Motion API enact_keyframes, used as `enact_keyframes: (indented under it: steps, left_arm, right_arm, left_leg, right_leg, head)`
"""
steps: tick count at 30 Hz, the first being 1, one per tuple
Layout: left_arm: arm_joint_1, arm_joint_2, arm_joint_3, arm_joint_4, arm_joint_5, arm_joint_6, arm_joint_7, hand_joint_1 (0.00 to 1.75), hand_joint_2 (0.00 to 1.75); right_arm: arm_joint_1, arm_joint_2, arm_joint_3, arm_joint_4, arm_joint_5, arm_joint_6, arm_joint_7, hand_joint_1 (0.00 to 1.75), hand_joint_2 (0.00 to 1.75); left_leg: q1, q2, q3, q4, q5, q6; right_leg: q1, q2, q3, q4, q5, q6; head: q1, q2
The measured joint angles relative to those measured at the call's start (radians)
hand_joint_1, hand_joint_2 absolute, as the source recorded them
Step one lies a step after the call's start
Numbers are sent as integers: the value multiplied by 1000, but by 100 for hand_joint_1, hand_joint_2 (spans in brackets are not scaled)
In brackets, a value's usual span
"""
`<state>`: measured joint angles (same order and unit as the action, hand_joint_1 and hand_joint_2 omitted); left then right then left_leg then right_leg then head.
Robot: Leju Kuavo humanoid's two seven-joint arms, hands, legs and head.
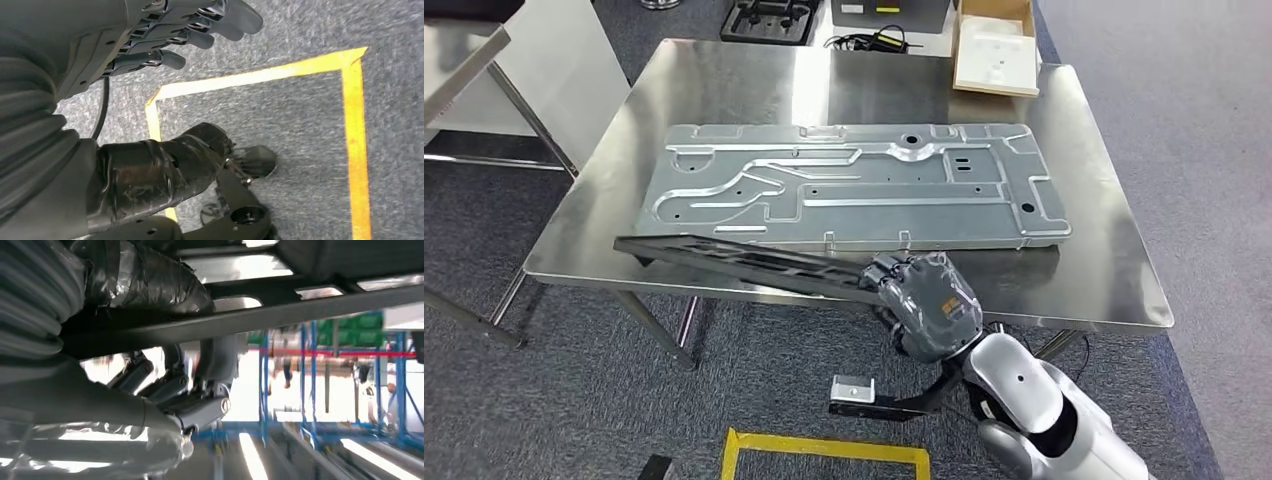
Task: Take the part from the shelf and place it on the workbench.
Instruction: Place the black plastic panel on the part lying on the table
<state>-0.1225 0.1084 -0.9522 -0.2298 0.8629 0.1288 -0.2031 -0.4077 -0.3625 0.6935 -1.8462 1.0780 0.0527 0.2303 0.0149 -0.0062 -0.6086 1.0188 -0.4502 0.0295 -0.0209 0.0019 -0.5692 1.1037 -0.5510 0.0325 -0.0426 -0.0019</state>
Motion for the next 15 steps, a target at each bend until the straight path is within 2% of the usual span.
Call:
enact_keyframes:
  steps: [2, 3, 4, 5, 7, 8, 9, 11, 13, 14, 15]
  left_arm:
    - [-1, 0, 0, 0, -1, 0, 0, 0, 175]
    - [-1, 0, 0, 0, -1, -1, 1, 0, 175]
    - [-1, 0, 0, 0, -1, -1, 1, 0, 175]
    - [0, 0, 0, 0, -1, -1, 1, 0, 175]
    - [1, 0, 0, 0, -2, -1, 2, 0, 175]
    - [1, 0, 0, 0, -2, -2, 3, 0, 175]
    - [0, -1, 0, 0, -3, -2, 3, 0, 175]
    - [-1, -1, 0, 0, -3, -2, 4, 0, 175]
    - [0, 1, 0, 0, -3, -1, 5, 0, 175]
    - [-1, 1, 0, 0, -3, -1, 4, 0, 175]
    - [-2, 2, 0, 0, -3, -1, 4, 0, 175]
  right_arm:
    - [-20, -19, 11, 13, 69, 19, 0, 175, 175]
    - [-25, -27, 17, 21, 95, 23, 0, 175, 175]
    - [-29, -35, 23, 29, 114, 25, 0, 175, 175]
    - [-32, -43, 28, 35, 131, 25, 0, 175, 175]
    - [-44, -59, 33, 45, 164, 22, 0, 175, 175]
    - [-51, -66, 34, 50, 180, 21, 0, 175, 175]
    - [-57, -73, 34, 54, 196, 20, -1, 175, 175]
    - [-66, -85, 34, 60, 229, 22, -1, 175, 175]
    - [-74, -97, 34, 64, 265, 29, -2, 175, 175]
    - [-81, -104, 34, 66, 279, 38, -3, 175, 175]
    - [-88, -110, 34, 68, 290, 49, -6, 175, 175]
  left_leg:
    - [-4, 0, 11, 0, -11, 10]
    - [-6, 0, 18, 0, -17, 13]
    - [-8, -2, 26, 0, -24, 15]
    - [-10, -4, 37, 1, -32, 15]
    - [-12, -9, 57, 1, -49, 12]
    - [-14, -11, 64, 2, -56, 8]
    - [-14, -13, 66, 3, -61, 4]
    - [-14, -14, 67, 0, -66, -6]
    - [-14, -11, 69, 2, -74, -17]
    - [-14, -8, 61, 22, -85, -23]
    - [-14, -6, 41, 63, -103, -29]
  right_leg:
    - [2, 0, -86, 136, -36, 0]
    - [3, 0, -125, 184, -37, -1]
    - [3, 0, -148, 200, -20, -3]
    - [4, 0, -151, 176, 16, -8]
    - [11, 0, -118, 59, 107, -23]
    - [15, 0, -98, 5, 135, -31]
    - [20, 0, -83, -33, 145, -37]
    - [26, 0, -72, -57, 135, -44]
    - [19, 1, -60, -72, 129, -47]
    - [15, 0, -51, -80, 127, -50]
    - [11, -1, -43, -86, 125, -53]
  head:
    - [5, 0]
    - [6, 0]
    - [7, 0]
    - [7, 0]
    - [8, 0]
    - [7, 0]
    - [7, 0]
    - [7, 0]
    - [8, 0]
    - [7, 0]
    - [6, 0]
